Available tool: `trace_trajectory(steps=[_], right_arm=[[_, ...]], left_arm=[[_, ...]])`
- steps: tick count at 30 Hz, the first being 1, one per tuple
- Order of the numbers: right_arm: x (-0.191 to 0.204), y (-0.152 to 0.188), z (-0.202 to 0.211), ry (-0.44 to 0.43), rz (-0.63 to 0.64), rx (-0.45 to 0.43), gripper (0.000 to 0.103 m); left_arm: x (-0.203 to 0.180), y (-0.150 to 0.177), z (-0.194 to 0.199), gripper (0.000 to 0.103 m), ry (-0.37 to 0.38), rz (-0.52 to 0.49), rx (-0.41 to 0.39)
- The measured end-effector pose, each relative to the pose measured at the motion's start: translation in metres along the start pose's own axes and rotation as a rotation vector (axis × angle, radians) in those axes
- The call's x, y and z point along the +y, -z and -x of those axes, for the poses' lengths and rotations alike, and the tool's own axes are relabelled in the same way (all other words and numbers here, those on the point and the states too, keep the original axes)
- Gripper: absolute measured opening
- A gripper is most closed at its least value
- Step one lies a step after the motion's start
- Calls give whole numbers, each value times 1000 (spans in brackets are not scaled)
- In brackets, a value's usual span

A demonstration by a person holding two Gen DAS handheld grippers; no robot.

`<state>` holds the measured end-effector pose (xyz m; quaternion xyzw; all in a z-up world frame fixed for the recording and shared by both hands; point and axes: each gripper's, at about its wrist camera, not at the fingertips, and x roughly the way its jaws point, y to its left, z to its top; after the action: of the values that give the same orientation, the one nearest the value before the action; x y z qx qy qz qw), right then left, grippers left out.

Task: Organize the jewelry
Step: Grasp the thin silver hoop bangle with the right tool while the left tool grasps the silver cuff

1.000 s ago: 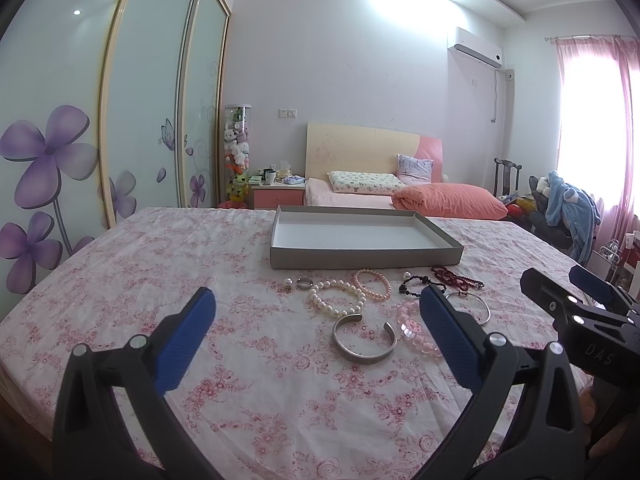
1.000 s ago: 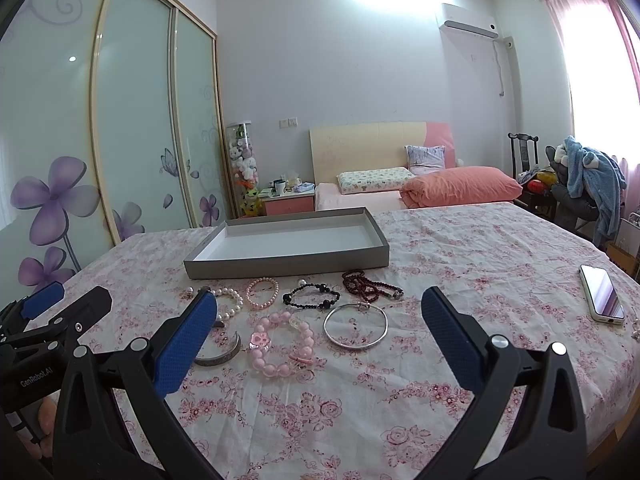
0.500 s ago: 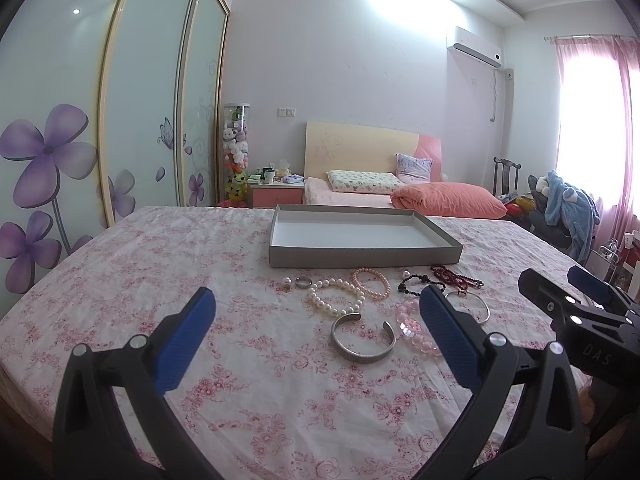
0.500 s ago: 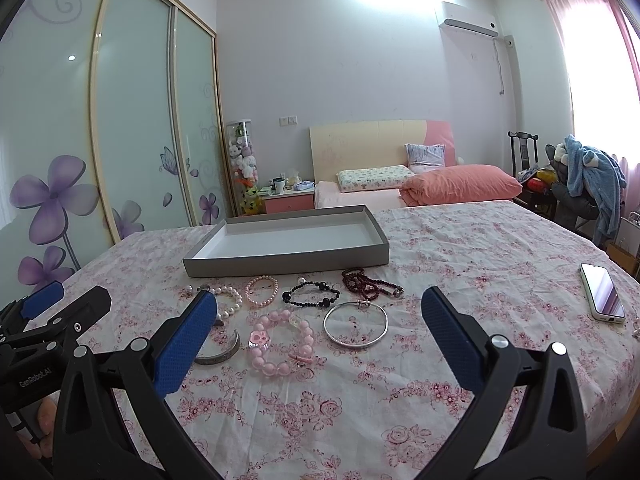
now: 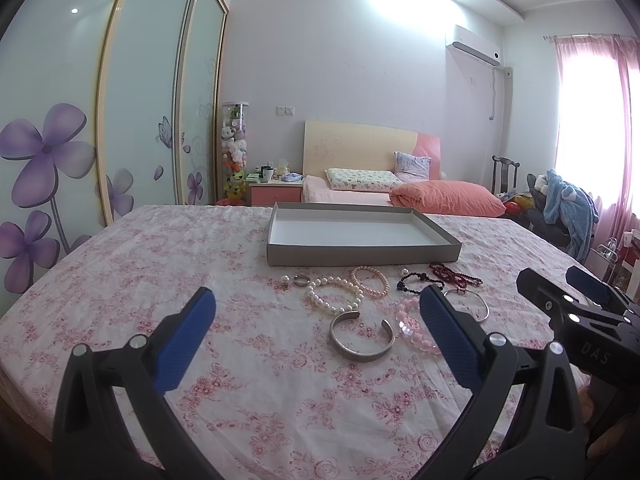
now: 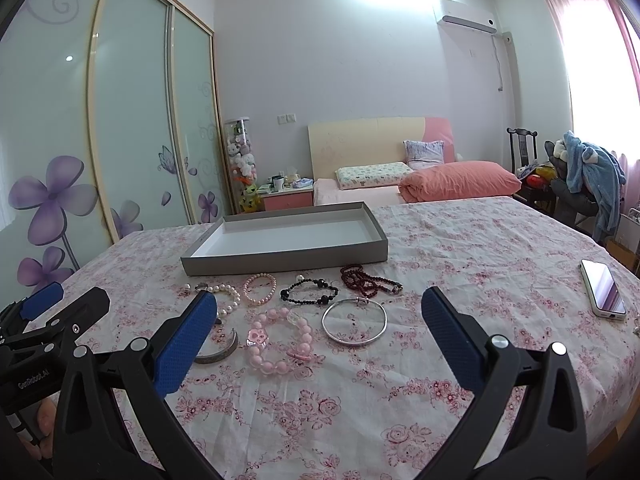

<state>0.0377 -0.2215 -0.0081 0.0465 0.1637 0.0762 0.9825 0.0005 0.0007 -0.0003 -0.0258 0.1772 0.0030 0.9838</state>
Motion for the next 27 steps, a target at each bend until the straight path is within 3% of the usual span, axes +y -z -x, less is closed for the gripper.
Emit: trace_trajectory(steps=[6, 11, 27], right_arm=[[-3, 3, -4, 1, 0, 11, 101], [-9, 4, -18, 11, 11, 80, 101], [-27, 6, -115, 10, 76, 523, 99]], left_arm=[[-4, 5, -4, 99, 5, -3, 8], [-6, 8, -15, 99, 32, -19, 49], [-19, 9, -83, 99, 96, -86, 332]])
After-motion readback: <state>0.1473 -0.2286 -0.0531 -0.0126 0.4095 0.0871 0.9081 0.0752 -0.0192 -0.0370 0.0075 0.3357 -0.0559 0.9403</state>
